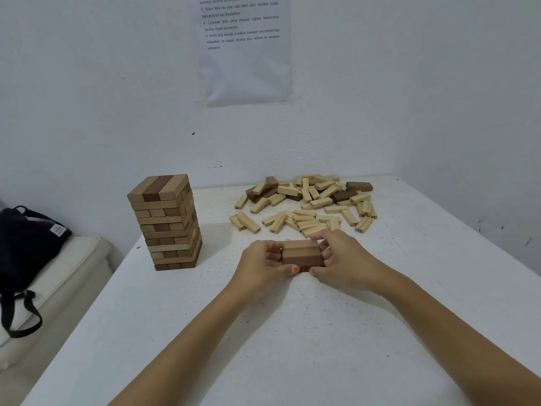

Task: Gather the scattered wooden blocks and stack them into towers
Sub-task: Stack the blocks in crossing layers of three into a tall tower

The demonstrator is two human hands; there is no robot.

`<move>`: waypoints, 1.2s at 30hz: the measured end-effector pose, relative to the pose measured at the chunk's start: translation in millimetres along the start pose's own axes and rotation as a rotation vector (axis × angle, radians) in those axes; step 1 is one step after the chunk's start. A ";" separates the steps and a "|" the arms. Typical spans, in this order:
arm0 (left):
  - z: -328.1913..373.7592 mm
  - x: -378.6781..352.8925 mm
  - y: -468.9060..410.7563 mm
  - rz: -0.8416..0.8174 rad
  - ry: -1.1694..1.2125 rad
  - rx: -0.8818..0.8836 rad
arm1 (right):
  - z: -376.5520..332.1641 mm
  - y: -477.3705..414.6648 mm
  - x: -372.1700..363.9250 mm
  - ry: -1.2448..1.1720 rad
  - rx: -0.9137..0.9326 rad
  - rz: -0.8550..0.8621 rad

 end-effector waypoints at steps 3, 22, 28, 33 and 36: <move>1.8 2.3 -1.1 -0.025 0.006 0.020 | 6.0 -0.8 1.0 -0.006 -0.010 -0.039; -3.1 4.8 -2.5 -0.228 -0.284 -0.209 | 20.0 -4.7 2.5 -0.021 0.137 -0.117; -6.9 5.4 -8.3 -0.172 -0.290 -0.262 | 18.6 -3.3 5.3 -0.053 0.181 -0.066; -5.7 8.6 -8.1 -0.152 -0.267 -0.310 | 15.2 0.6 7.8 -0.049 0.224 -0.014; -3.3 11.2 -6.5 -0.150 -0.229 -0.328 | 12.9 1.7 10.8 -0.038 0.243 0.009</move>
Point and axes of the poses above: each hand's wrist, its own y-axis away from the middle knuckle, its own x-axis out of the back of the hand, z = x × y, the point moved 4 cm from there along -y, towards the middle knuckle, and after that the axes turned 8 degrees about x, right-handed, at the moved point
